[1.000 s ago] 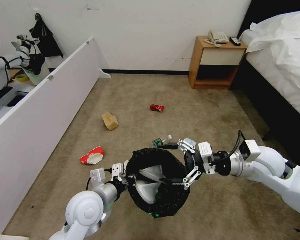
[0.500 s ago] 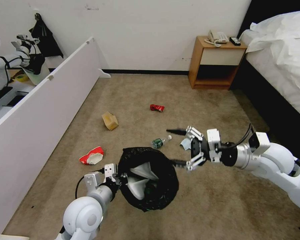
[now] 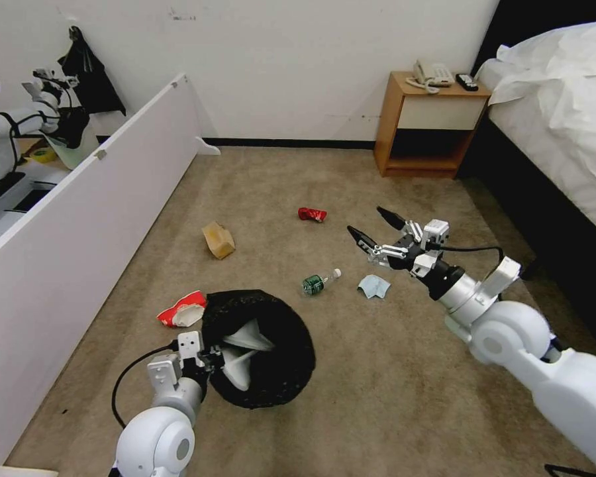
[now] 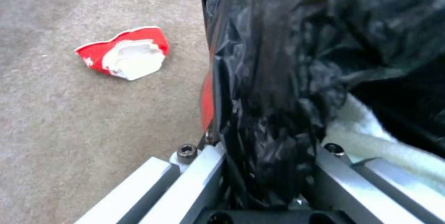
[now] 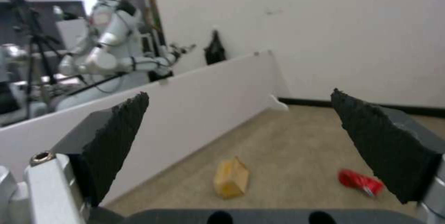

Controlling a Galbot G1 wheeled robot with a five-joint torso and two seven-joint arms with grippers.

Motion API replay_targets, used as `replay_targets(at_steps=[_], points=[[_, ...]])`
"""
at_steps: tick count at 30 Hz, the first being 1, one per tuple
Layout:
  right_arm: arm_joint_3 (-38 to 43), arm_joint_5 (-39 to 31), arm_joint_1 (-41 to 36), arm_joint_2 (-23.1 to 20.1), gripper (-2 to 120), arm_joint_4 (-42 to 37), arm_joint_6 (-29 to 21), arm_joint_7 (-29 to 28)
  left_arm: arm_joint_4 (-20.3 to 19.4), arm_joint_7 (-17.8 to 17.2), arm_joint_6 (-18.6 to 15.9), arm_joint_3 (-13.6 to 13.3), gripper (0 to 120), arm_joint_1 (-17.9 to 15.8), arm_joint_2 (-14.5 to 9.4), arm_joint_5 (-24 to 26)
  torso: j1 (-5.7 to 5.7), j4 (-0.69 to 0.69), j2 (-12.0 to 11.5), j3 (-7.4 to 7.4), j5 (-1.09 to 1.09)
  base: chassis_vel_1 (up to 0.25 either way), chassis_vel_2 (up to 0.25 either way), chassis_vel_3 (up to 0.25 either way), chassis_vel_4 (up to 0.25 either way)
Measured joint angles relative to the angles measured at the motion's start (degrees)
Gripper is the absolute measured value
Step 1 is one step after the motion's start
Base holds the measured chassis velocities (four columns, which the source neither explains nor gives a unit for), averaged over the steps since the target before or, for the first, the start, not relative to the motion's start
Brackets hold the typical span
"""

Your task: Pick up the trash bin, then pick up the garbage from the floor and place it into the trash bin.

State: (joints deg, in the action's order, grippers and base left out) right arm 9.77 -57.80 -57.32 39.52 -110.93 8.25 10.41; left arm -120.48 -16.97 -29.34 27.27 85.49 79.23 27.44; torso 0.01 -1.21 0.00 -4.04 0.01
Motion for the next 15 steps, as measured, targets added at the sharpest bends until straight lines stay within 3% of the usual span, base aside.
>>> replay_targets(at_steps=[15], points=[[7.08, 6.55, -9.86, 4.01, 100, 1.41, -0.94, 0.30, 1.09, -0.18, 0.07, 0.10, 0, 0.19, 1.42, 0.27, 0.00, -0.02, 0.00, 0.00, -0.01, 0.000, 0.000, 0.000, 0.000]])
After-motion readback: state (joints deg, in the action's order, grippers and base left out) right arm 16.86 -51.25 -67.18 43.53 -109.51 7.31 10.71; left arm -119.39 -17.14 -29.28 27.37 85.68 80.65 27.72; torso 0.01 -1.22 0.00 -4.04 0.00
